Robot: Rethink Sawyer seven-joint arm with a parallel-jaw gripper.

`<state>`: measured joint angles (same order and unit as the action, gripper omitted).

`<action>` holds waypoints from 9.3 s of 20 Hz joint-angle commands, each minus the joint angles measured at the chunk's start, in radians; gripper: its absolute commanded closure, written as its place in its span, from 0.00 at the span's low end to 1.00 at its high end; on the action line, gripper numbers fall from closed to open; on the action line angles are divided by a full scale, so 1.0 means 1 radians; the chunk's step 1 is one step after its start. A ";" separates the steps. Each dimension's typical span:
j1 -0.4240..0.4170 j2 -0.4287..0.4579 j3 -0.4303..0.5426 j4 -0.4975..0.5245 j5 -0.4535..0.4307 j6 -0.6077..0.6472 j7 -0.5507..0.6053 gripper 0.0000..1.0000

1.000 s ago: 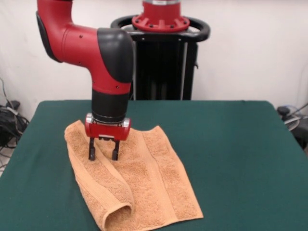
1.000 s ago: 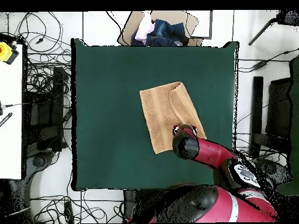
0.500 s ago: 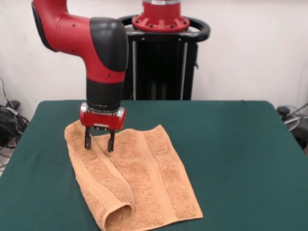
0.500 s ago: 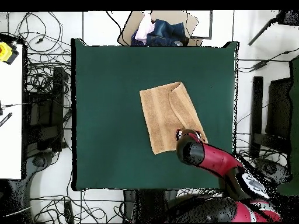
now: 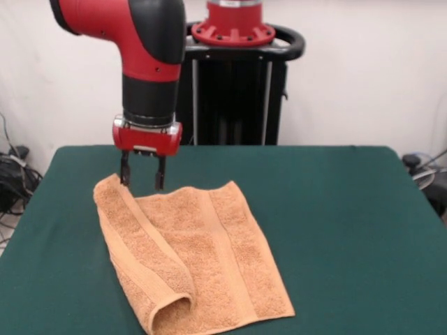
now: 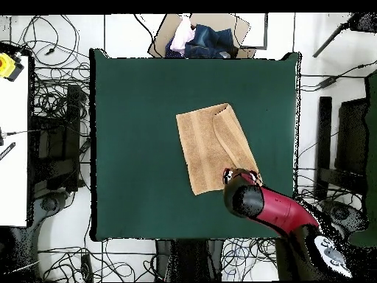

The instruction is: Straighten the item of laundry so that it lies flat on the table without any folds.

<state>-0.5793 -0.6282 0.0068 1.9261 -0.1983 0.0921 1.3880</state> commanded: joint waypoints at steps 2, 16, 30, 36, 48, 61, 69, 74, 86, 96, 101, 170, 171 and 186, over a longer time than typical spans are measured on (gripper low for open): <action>0.051 0.052 0.021 0.031 0.018 -0.031 0.210 0.00; -0.053 0.165 0.061 0.109 0.028 -0.171 0.262 0.00; -0.148 -0.031 0.092 0.351 0.042 -0.140 0.261 0.00; -0.102 -0.208 0.082 0.405 0.108 0.016 0.246 0.00; 0.027 -0.268 0.078 0.144 0.150 0.287 0.139 0.00; 0.098 -0.031 0.123 -0.200 0.188 0.372 0.154 0.00; 0.196 0.091 0.083 -0.399 0.225 0.422 0.190 0.00; 0.254 0.185 0.050 -0.518 0.254 0.440 0.220 0.00; 0.290 0.279 0.020 -0.543 0.300 0.309 0.243 0.00; 0.225 0.299 0.067 -0.498 0.278 0.244 0.201 0.00; 0.226 0.308 0.067 -0.498 0.274 0.225 0.205 0.00; 0.097 0.323 0.144 -0.326 0.144 -0.056 0.164 1.00; 0.098 0.320 0.142 -0.323 0.144 -0.052 0.166 1.00; -0.139 0.410 0.413 -0.291 0.208 0.332 -0.003 1.00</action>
<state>-0.5887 -0.3257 0.1918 1.5345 -0.0141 0.0915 1.3880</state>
